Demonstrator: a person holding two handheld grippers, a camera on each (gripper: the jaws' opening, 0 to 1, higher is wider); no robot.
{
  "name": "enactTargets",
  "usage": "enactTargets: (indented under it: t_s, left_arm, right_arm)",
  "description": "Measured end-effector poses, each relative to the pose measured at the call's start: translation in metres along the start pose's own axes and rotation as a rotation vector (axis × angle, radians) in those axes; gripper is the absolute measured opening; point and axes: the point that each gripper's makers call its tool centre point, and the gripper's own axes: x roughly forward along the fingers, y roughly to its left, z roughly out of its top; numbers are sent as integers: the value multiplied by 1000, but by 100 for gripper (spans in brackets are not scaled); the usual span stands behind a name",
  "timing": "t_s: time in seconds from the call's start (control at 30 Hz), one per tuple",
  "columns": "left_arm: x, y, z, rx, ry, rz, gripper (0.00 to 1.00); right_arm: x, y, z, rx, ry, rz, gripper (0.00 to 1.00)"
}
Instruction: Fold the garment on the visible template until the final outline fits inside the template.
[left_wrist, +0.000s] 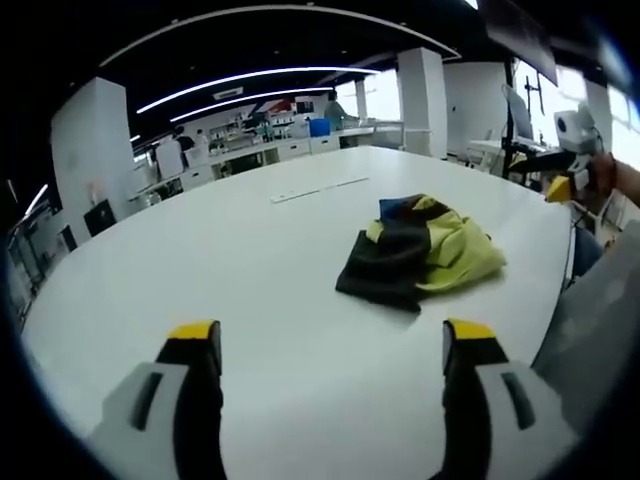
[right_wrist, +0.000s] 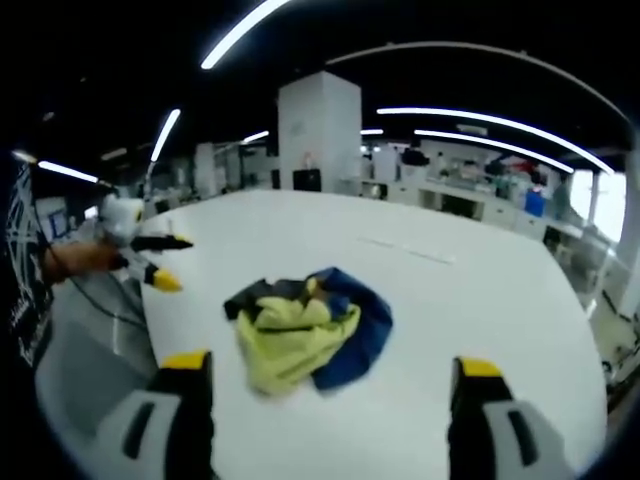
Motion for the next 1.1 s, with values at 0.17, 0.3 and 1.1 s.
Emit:
enactTargets:
  t_s: [0.17, 0.3, 1.1]
  left_arm:
    - [-1, 1, 1, -46, -15, -10, 88]
    - [-4, -2, 7, -68, -35, -17, 88]
    - [20, -33, 73, -29, -98, -122, 72]
  right_arm:
    - [-1, -2, 0, -6, 10, 7, 99]
    - [-5, -6, 4, -10, 10, 11, 99]
    - [19, -37, 46, -68, -36, 102, 84]
